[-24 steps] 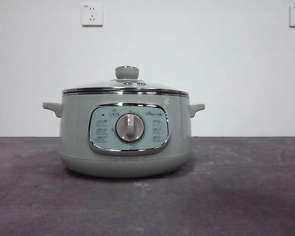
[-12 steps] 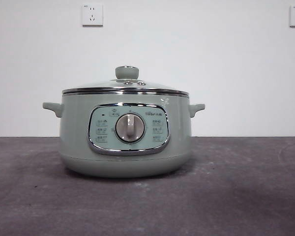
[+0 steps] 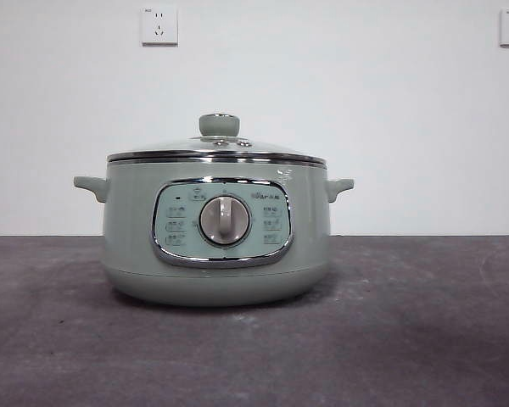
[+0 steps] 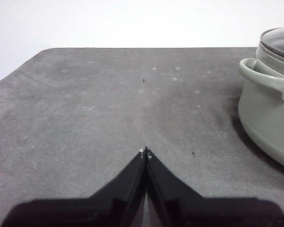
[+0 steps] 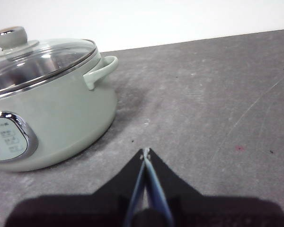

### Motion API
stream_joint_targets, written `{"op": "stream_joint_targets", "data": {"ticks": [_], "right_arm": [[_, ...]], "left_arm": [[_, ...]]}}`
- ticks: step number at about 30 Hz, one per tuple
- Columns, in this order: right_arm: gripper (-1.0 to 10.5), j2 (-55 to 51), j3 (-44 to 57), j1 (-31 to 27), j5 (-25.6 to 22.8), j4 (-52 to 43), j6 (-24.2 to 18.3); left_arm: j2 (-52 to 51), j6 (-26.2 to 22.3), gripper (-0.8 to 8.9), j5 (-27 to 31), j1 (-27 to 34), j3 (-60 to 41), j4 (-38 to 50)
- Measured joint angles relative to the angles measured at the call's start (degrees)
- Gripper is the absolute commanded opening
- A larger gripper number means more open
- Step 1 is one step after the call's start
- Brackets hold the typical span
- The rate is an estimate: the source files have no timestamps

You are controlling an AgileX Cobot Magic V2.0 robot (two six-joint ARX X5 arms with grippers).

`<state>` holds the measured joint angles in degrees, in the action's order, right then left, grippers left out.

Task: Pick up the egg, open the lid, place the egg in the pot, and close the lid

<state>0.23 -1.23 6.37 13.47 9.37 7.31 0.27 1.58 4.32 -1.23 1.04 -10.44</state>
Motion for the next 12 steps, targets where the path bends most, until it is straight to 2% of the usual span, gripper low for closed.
{"op": "stream_joint_targets", "data": {"ticks": [12], "right_arm": [[0.0, 0.0, 0.0, 0.0, 0.0, 0.0, 0.26]], "left_arm": [[0.0, 0.0, -0.03, 0.0, 0.0, 0.0, 0.0]]}}
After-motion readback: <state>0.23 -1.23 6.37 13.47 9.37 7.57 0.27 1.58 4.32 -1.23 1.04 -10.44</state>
